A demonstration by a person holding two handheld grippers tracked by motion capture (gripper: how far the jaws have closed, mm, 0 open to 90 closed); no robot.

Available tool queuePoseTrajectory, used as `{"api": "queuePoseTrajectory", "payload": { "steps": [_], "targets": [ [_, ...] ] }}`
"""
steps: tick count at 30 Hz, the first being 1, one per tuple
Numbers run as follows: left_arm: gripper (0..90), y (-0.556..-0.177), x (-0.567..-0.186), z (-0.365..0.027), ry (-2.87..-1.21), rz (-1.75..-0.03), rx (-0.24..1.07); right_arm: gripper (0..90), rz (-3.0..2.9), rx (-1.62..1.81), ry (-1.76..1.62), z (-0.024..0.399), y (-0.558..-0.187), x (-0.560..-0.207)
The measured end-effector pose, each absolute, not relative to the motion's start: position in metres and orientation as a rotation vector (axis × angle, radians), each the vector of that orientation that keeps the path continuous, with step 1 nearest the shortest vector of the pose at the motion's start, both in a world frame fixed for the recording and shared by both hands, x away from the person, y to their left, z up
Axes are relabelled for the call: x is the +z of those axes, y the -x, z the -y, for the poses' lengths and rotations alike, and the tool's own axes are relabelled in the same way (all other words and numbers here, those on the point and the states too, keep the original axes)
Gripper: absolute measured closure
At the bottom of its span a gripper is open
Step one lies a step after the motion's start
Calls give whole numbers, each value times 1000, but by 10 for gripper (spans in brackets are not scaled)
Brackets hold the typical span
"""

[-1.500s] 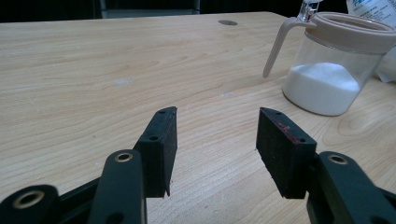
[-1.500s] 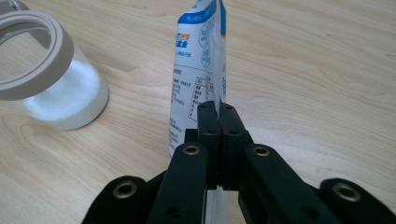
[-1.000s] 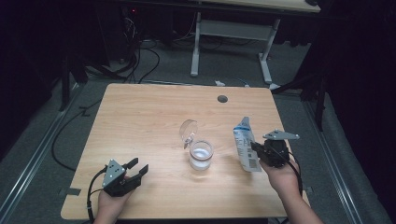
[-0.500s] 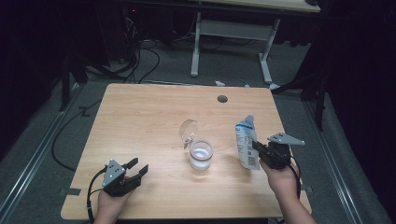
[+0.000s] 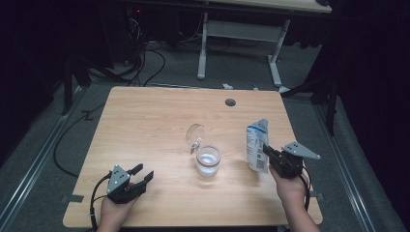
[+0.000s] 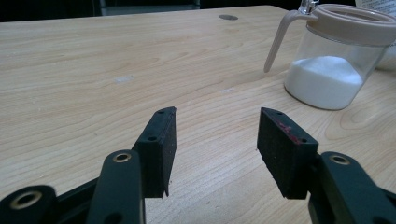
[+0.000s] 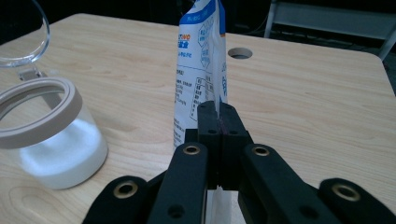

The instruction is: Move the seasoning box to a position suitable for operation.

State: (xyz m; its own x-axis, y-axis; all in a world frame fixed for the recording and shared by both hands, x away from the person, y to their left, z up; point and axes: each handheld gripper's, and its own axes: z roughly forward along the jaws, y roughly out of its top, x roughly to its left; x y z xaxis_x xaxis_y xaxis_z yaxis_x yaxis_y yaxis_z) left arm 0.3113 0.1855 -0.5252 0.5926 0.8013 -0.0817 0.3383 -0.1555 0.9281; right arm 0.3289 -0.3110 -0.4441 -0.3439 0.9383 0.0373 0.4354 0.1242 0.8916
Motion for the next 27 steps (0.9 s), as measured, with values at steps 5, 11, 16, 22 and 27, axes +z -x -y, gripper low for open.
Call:
{"api": "queuePoseTrajectory", "payload": {
  "steps": [5,11,16,22,27],
  "targets": [
    [475,-312,-525,-187,-1747,-944,539,898,-1808,1223,-1311,314,-327,-450],
    [474,-313,-525,-187,-1758,-945,544,898,-1766,1268,-1280,314,-325,-459],
    [476,-315,-525,-190,-1755,-950,526,898,-1732,1298,-1260,314,-324,-465],
    [469,-315,-524,-192,-1751,-954,550,899,-1680,1315,-1226,314,-327,-473],
    [460,-313,-526,-191,-1751,-957,562,899,-1631,1355,-1205,317,-328,-482]
  ]
}}
